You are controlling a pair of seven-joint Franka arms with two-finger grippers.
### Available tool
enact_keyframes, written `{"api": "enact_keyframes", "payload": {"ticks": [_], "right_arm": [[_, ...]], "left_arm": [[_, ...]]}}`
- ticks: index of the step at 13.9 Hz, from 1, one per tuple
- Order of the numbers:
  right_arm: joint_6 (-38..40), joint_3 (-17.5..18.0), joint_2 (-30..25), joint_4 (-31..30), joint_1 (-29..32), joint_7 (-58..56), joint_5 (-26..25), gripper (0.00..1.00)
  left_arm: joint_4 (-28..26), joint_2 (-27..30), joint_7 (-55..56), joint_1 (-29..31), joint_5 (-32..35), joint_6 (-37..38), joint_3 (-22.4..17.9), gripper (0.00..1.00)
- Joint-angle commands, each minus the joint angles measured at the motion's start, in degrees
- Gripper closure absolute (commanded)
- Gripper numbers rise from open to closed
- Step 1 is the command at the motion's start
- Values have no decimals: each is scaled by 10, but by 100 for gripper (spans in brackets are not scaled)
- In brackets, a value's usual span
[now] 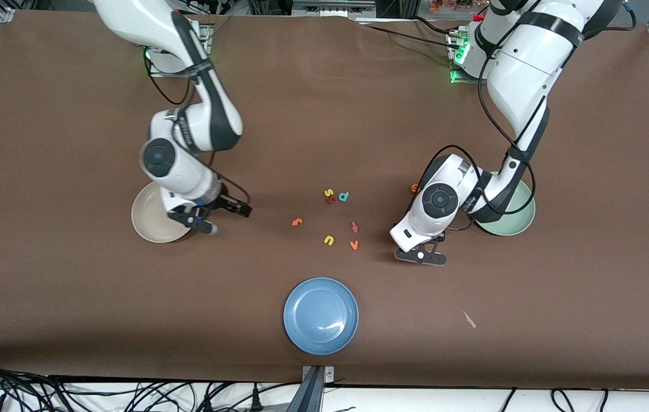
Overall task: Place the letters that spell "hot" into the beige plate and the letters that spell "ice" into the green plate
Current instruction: 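Drop the blue ring on beige plate while the left gripper grasps teal c, then drop teal c on green plate while the right gripper grasps orange letter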
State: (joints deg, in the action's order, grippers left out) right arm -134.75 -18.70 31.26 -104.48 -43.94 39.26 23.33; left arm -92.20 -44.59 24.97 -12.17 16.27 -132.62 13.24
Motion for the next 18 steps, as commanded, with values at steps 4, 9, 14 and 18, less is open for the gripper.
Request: {"api": "enact_keyframes", "payload": {"ticks": [4, 9, 14, 18], "right_arm": [[12, 0, 131, 153, -37, 216, 2, 0], [23, 23, 177, 214, -36, 290, 3, 0], [24, 33, 195, 224, -36, 299, 3, 1], [25, 37, 199, 228, -35, 297, 3, 21]], "left_arm": [[1, 27, 0, 19, 17, 30, -1, 100], [-1, 71, -4, 39, 17, 149, 0, 100], [-52, 100, -82, 96, 21, 186, 1, 100], [-88, 113, -106, 123, 21, 163, 2, 100]]}}
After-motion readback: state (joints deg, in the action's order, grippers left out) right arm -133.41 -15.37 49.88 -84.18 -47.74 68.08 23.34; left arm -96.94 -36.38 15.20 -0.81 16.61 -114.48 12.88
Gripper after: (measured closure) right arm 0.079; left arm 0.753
